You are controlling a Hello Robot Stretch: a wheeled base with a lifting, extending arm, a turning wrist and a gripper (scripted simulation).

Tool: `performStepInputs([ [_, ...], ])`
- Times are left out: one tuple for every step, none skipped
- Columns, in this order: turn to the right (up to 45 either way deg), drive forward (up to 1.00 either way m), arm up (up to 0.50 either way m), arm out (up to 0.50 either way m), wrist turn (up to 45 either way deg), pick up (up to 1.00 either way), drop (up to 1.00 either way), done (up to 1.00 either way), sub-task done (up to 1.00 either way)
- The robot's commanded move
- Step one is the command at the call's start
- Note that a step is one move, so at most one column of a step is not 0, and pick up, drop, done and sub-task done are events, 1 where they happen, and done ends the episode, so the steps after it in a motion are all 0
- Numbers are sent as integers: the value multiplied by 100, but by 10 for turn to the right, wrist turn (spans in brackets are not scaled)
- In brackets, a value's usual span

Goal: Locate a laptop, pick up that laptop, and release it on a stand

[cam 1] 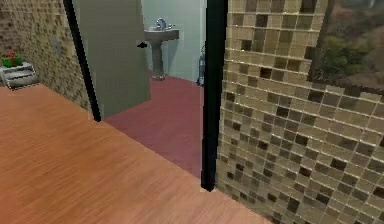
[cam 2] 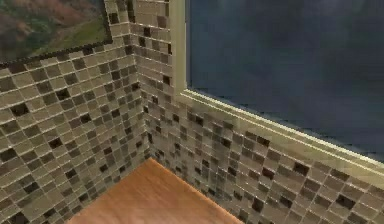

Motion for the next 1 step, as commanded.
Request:
performStepInputs([
  [-450,0,0,0,0,0,0,0,0],
])
